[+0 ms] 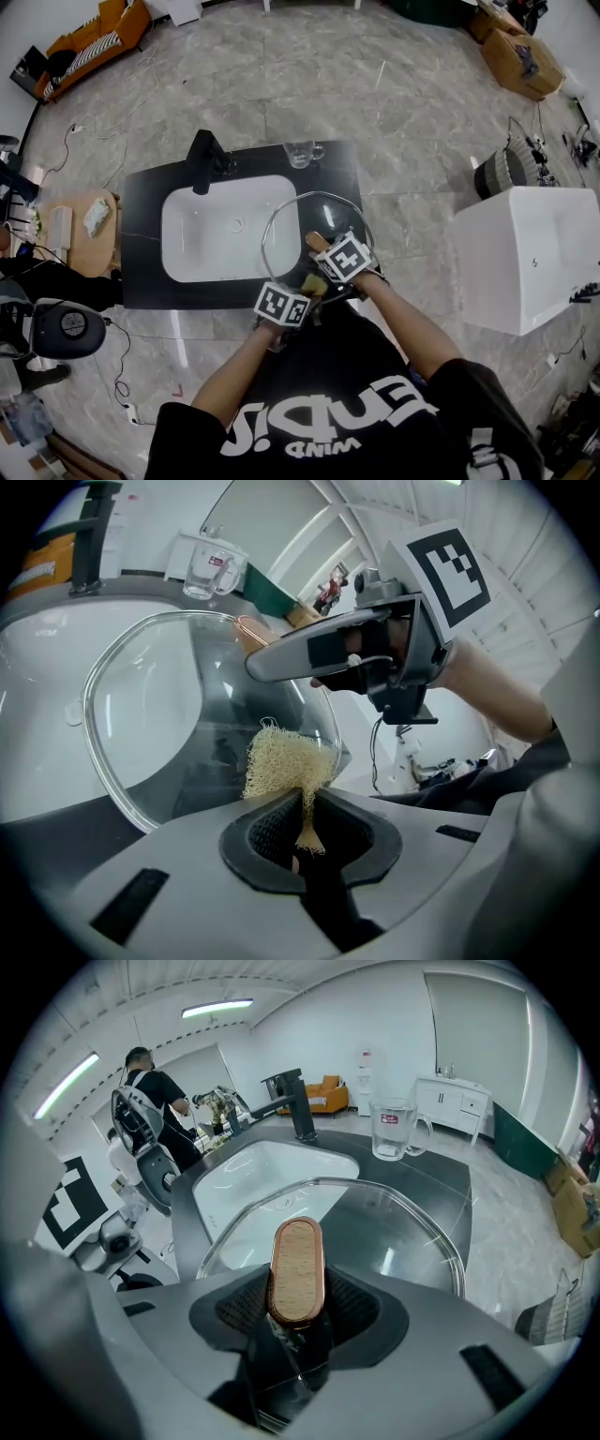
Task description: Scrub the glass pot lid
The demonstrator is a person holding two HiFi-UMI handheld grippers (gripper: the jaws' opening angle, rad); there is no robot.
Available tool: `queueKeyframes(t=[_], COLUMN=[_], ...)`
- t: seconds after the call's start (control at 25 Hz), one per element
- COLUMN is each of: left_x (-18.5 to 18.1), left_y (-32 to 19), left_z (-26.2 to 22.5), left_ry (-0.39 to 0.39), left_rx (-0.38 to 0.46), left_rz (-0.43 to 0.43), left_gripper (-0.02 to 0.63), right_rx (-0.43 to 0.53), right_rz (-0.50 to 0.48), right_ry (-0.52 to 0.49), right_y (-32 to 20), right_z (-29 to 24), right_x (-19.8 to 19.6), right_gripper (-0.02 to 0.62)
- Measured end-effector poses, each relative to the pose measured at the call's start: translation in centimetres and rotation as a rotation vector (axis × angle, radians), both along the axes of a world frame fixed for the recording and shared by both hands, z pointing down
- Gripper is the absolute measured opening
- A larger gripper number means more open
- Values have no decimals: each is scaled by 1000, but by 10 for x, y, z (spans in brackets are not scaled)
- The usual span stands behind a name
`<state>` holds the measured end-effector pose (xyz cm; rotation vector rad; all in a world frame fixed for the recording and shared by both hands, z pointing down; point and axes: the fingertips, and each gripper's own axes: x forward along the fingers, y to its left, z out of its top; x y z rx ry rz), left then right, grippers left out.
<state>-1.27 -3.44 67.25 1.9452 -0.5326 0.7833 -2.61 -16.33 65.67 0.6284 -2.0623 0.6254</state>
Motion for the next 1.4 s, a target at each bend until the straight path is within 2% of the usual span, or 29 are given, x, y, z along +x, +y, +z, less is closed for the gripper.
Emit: queueKeyframes(t=[0.36, 0.68, 1.0, 1.4], left_x=[38, 54, 82, 103], left_y=[-4, -11, -18, -14], left_z=[-2, -4, -5, -8], left_ry=[98, 180, 232, 318], left_rx=[-9, -10, 6, -58], left_rz=[-59, -77, -33, 3], left_gripper=[44, 44, 44, 44], right_rx=[-7, -6, -3, -14], right_rz=[2, 9, 25, 4], right_ry=[3, 0, -4, -2], right_y=[-1, -2, -1, -1], right_z=[1, 0, 2, 2], right_x=[0, -1, -1, -1], right_gripper=[175, 175, 175, 176])
